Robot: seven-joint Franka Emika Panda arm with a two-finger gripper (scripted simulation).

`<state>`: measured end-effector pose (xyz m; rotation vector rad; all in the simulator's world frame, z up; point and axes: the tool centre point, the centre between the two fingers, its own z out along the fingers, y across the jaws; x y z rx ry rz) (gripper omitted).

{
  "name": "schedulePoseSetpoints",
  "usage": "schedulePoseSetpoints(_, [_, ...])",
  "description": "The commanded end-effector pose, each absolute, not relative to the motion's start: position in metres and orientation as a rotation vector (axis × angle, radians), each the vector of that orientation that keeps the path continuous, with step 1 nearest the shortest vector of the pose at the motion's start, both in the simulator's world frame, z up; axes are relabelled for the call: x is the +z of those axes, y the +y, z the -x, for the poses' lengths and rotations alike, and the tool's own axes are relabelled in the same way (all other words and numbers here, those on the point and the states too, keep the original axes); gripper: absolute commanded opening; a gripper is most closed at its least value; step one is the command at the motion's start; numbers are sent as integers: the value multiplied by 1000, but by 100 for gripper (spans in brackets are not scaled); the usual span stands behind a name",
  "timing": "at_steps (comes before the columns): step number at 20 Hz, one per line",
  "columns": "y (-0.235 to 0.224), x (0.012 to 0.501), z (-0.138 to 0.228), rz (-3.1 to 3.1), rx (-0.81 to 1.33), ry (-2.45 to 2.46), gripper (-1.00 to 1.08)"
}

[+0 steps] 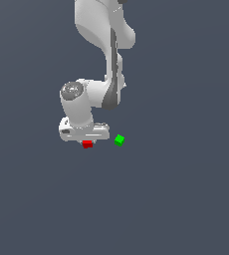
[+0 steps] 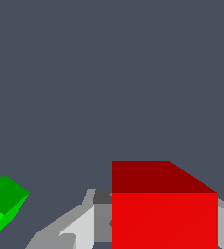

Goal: Stack the red cube on top of the green cube.

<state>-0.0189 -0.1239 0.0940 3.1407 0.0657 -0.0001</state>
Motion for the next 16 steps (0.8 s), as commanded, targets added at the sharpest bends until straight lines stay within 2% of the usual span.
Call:
schedulePoseSetpoints(1, [-98, 89, 29, -3141, 1, 67, -100])
schedulePoseSetpoints(10, [-16, 70, 60, -3141, 0, 67, -100])
schedulePoseSetpoints(16, [18, 63, 72, -3141, 0, 67, -100])
